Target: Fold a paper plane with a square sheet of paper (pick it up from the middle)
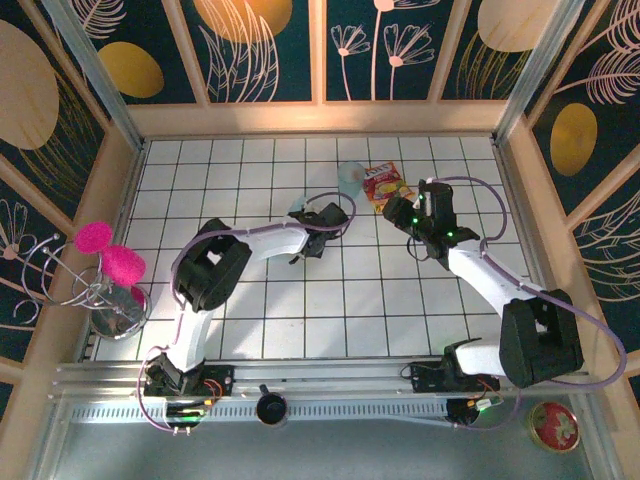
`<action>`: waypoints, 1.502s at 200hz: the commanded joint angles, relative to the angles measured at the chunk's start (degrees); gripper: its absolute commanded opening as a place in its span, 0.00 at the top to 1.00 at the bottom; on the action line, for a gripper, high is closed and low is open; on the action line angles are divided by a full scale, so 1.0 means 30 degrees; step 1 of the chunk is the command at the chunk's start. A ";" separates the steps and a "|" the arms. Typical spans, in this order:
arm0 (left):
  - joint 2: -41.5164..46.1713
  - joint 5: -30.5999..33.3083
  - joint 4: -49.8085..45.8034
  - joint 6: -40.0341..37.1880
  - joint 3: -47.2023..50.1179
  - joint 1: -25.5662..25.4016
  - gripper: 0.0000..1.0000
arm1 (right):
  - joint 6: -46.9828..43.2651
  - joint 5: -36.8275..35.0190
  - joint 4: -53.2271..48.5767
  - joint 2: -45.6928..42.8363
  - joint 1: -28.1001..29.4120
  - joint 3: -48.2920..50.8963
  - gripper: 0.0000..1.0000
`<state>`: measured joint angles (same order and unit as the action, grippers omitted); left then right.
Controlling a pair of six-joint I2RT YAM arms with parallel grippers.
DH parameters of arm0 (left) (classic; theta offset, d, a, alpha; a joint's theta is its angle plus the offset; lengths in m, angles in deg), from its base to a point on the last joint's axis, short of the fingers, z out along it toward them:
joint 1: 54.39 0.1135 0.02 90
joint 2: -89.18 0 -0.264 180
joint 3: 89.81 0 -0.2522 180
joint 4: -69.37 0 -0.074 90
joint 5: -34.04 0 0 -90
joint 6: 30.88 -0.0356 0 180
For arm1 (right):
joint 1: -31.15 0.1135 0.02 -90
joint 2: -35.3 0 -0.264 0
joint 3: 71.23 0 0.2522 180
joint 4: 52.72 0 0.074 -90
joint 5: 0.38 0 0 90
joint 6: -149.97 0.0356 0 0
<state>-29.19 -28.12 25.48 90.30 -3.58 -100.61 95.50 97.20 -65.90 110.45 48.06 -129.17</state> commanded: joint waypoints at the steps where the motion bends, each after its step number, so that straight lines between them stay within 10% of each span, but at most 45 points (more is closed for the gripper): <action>1: 0.1472 -0.4729 0.1904 0.1690 0.0692 -0.0254 0.62 | 0.0396 0.0003 0.0292 0.0283 -0.0149 0.0255 0.52; 42: 0.4023 -0.9576 0.5647 0.2845 0.3071 -0.0220 0.60 | 0.0550 0.0033 0.0363 0.0528 -0.0145 0.0226 0.51; 133: 0.7621 -1.1006 0.9325 0.3907 0.7972 0.3466 0.52 | 0.1046 0.0987 0.1294 0.1050 -0.0018 0.0526 0.48; 300: 0.4100 -1.0684 0.9966 0.3169 0.7404 0.5765 0.50 | 0.1150 0.2177 0.1449 0.2590 0.0515 -0.0094 0.48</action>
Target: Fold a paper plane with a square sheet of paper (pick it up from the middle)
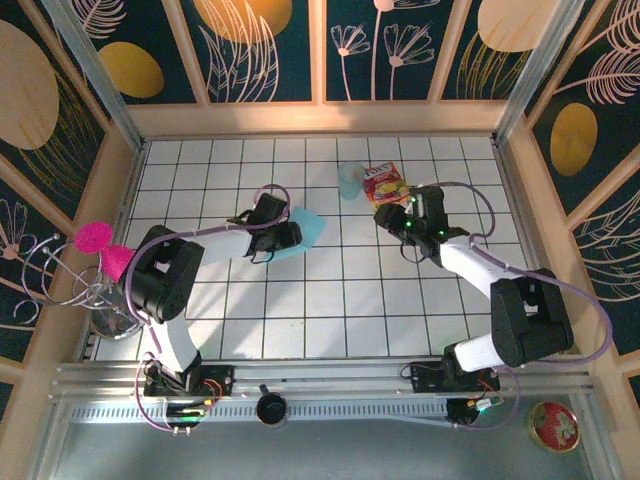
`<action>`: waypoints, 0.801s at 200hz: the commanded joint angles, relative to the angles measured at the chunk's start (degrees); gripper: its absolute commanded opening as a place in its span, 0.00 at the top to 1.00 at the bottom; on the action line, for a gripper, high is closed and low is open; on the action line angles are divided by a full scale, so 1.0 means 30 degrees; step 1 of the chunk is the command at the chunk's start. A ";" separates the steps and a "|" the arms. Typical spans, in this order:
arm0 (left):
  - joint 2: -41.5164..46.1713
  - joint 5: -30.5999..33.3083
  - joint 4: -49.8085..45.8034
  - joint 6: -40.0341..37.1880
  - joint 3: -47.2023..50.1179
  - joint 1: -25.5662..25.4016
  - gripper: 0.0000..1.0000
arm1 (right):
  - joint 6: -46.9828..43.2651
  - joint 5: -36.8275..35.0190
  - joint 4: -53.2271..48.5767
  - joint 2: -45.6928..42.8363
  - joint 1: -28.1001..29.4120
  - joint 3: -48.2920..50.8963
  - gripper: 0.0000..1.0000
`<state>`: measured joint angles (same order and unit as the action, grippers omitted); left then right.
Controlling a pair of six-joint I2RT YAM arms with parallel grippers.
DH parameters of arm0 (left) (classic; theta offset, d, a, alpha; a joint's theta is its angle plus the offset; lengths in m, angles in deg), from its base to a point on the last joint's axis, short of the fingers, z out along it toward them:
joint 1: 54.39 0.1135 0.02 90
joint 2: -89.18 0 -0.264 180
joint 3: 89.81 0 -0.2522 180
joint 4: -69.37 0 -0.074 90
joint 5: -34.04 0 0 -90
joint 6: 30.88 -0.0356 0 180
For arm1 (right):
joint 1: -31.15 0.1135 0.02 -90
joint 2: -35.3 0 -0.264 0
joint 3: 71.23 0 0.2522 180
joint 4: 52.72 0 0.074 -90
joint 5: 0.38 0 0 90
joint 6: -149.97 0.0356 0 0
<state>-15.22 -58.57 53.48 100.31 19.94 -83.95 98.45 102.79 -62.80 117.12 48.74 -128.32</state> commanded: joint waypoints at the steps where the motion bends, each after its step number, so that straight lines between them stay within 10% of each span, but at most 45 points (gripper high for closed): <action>1: -0.0558 -0.0564 0.0642 -0.0181 -0.0441 0.0214 0.50 | 0.0174 0.0320 0.0414 0.0390 0.0305 -0.0394 0.48; 69: -0.0974 -0.4810 0.2008 0.0312 0.0138 -0.0036 0.61 | 0.0595 0.0854 0.0764 0.1463 0.1289 -0.0773 0.49; 160: -0.0795 -0.5471 0.2755 0.1040 0.0498 -0.1862 0.74 | 0.0411 0.3112 0.1600 0.5246 0.3715 -0.2882 0.68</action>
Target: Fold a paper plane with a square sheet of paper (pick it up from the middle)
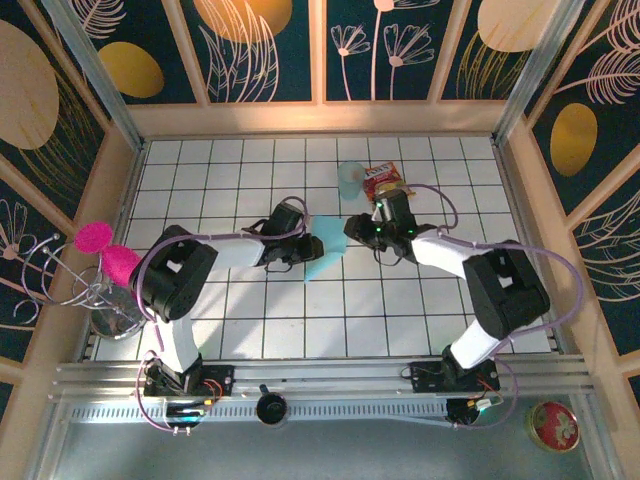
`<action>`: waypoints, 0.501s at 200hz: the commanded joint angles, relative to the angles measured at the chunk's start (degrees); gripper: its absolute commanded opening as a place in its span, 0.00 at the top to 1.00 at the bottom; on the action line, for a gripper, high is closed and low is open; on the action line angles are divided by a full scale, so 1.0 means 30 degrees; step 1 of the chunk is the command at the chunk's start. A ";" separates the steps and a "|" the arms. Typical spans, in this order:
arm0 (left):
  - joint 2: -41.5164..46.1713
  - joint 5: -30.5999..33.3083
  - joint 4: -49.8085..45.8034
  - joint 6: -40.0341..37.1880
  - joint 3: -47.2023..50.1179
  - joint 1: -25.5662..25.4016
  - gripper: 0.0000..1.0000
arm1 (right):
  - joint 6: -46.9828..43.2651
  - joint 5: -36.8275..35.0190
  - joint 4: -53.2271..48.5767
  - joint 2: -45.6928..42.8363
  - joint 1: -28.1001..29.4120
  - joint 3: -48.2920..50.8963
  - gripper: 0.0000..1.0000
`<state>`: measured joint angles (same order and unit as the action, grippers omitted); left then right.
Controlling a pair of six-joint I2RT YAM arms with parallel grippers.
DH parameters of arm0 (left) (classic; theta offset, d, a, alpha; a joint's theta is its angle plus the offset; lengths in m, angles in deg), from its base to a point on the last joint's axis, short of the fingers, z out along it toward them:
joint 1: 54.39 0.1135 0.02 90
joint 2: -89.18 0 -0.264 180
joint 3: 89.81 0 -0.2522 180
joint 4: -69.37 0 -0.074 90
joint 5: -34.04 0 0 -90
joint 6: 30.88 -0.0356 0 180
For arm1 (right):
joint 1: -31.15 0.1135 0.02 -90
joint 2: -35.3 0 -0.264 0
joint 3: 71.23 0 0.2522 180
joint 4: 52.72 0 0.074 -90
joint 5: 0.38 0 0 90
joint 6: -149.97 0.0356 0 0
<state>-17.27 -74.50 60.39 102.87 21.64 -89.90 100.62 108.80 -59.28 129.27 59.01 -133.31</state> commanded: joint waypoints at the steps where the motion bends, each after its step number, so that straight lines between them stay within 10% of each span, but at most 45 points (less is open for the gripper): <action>1: -0.0110 -0.0182 0.0456 0.0185 -0.0074 0.0118 0.74 | -0.0352 0.1137 0.0420 0.1268 0.0307 -0.1274 0.68; 100: 0.0491 0.0202 0.0202 0.0330 0.0127 0.0126 0.75 | -0.3030 -0.1212 -0.3598 0.8047 0.0484 -0.7889 0.77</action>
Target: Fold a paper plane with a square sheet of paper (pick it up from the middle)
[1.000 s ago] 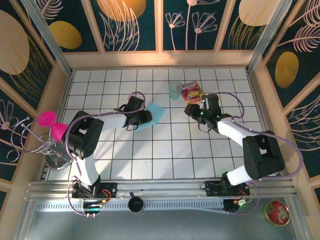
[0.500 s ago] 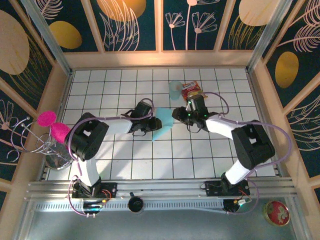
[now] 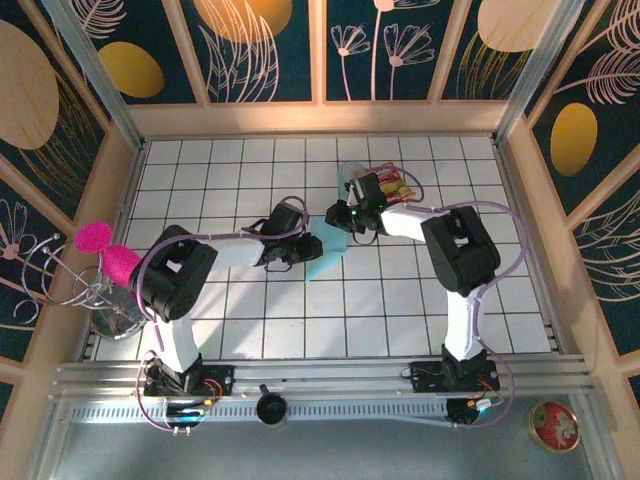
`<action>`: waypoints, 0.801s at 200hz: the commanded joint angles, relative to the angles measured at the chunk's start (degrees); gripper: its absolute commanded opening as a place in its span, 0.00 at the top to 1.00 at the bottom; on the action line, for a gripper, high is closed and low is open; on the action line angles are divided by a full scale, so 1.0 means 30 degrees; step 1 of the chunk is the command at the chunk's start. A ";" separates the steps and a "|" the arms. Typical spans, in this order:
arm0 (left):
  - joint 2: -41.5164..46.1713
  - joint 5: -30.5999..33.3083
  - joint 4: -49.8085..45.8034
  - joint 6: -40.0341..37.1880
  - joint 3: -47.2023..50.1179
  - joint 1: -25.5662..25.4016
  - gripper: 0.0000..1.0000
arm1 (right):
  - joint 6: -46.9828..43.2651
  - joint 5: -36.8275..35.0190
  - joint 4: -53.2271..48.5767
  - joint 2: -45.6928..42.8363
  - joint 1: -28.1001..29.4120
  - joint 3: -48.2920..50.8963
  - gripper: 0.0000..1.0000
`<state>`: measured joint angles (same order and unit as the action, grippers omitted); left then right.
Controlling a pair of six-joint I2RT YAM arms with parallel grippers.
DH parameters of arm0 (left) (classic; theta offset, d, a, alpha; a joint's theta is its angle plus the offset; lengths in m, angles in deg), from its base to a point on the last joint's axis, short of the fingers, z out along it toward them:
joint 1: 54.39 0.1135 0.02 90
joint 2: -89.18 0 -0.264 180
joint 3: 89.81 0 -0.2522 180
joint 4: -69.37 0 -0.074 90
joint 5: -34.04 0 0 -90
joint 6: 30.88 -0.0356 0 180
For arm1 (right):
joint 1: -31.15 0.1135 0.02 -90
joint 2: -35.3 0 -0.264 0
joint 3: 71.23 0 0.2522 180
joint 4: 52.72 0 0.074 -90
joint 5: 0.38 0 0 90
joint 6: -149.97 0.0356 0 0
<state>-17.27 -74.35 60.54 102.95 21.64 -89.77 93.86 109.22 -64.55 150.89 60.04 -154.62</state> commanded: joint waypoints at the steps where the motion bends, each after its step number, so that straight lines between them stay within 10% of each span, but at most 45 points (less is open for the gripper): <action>1: 0.0513 0.0152 0.0148 0.0301 0.0141 0.0078 0.75 | -0.0764 -0.1407 -0.1874 0.0858 0.0135 -0.0785 0.77; 160: 0.4569 -0.0911 0.5264 0.6502 0.4491 -0.1504 0.78 | 0.6640 -0.6356 -0.2990 -0.2857 0.0304 0.4426 0.78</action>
<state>-4.25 -75.68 70.61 117.97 34.26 -93.28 110.43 93.77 -67.67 142.23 60.67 -143.12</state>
